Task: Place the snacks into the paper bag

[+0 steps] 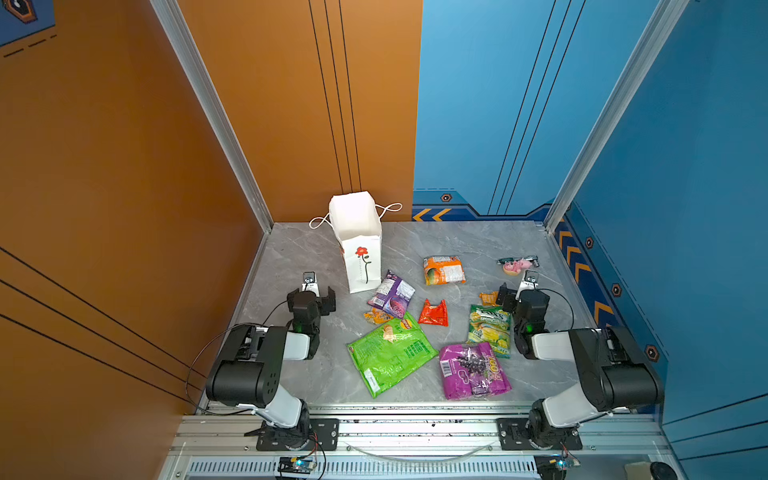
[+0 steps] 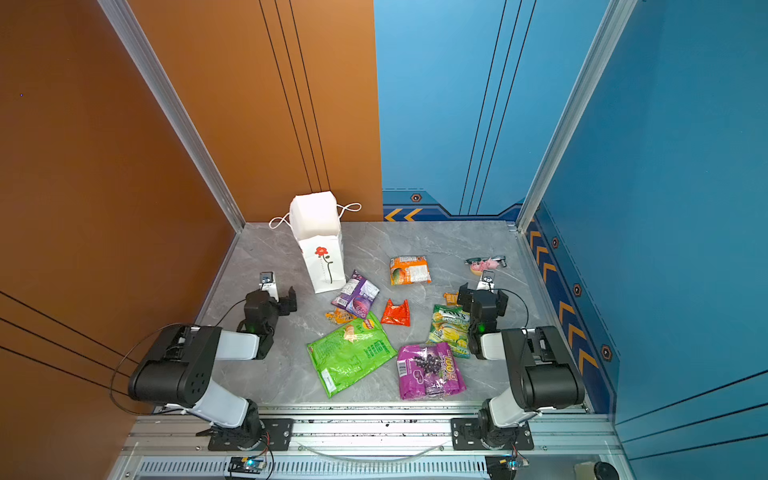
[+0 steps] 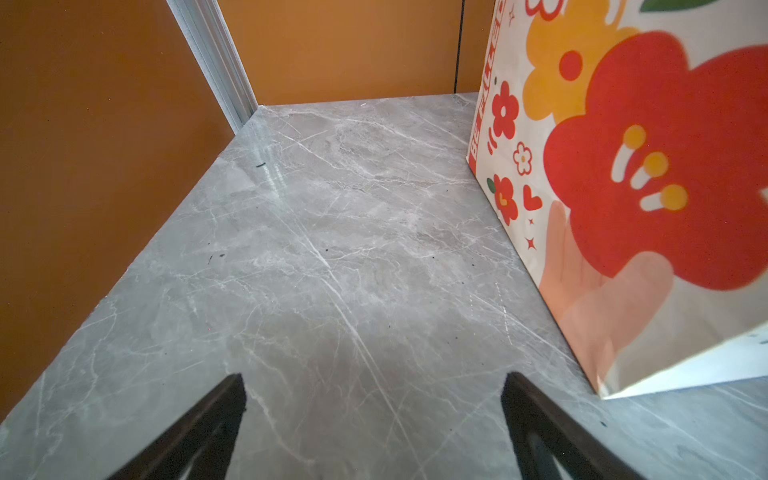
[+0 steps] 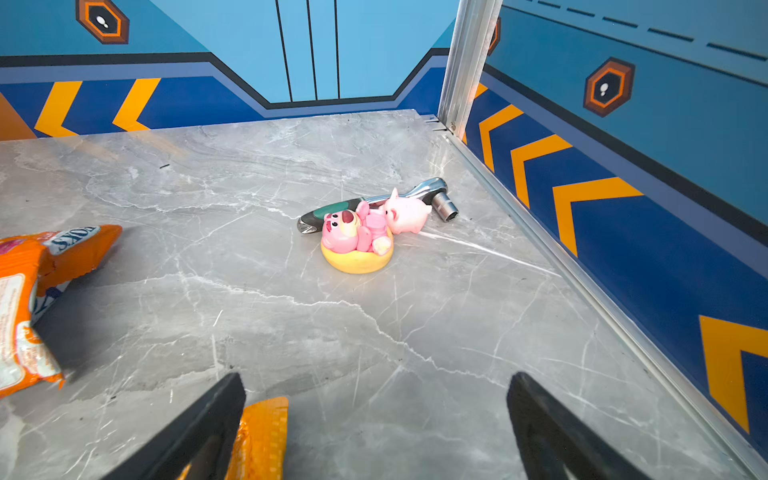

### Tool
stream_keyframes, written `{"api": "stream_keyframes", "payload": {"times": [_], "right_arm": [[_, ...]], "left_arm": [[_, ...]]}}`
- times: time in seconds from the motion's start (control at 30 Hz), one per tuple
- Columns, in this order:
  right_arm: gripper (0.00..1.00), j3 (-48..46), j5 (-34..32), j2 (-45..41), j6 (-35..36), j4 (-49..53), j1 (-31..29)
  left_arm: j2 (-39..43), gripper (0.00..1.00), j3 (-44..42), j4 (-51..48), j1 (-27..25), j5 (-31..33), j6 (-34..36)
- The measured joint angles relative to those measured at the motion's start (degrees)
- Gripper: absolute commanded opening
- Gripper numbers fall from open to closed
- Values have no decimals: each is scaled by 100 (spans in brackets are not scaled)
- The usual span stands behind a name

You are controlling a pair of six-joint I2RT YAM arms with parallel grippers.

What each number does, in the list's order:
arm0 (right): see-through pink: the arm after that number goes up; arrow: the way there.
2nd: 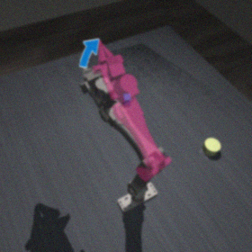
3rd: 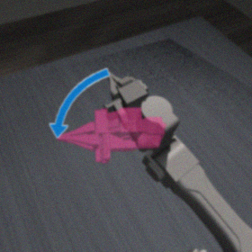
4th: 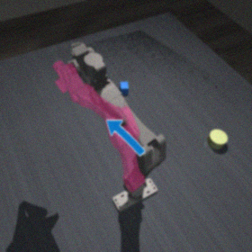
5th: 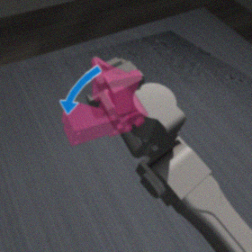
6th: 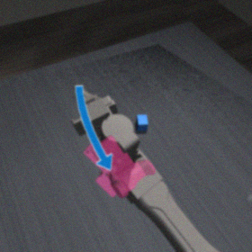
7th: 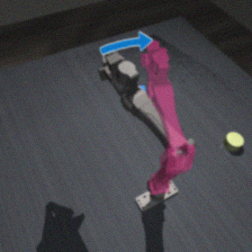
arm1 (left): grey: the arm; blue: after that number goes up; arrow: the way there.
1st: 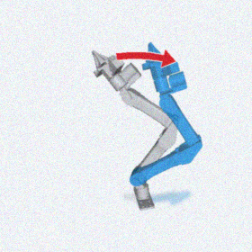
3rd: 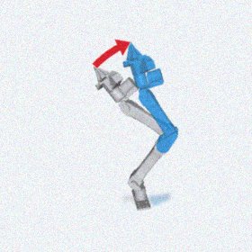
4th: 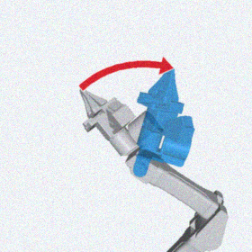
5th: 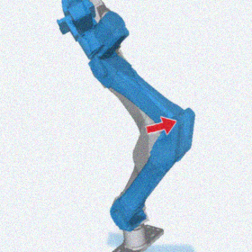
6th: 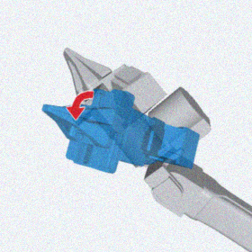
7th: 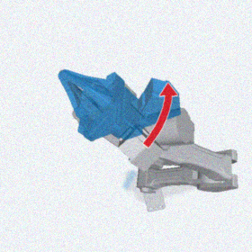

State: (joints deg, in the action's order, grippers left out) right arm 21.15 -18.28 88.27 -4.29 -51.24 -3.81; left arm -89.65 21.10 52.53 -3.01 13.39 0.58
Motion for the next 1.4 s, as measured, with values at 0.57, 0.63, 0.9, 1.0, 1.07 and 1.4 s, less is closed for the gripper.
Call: {"api": "stream_keyframes", "payload": {"times": [0.57, 0.63, 0.9, 1.0, 1.07, 1.4], "right_arm": [[100, 0, 0, 0, 0, 0, 0], [100, 0, 0, 0, 0, 0, 0], [100, 0, 0, 0, 0, 0, 0], [100, 0, 0, 0, -2, 0, 0], [100, 0, 0, 0, 0, 0, 0], [100, -435, 2, -861, 4, 15, -44]], "left_arm": [[0, 98, 0, 0, 0, 0, 0], [0, 98, 0, 0, 0, 0, 0], [0, 98, 0, 0, 0, 0, 0], [0, 98, 0, 0, 0, 0, 0], [2, 98, -7, 17, -33, 11, 7], [1102, 98, -741, 492, -1069, 1088, 490]]}}
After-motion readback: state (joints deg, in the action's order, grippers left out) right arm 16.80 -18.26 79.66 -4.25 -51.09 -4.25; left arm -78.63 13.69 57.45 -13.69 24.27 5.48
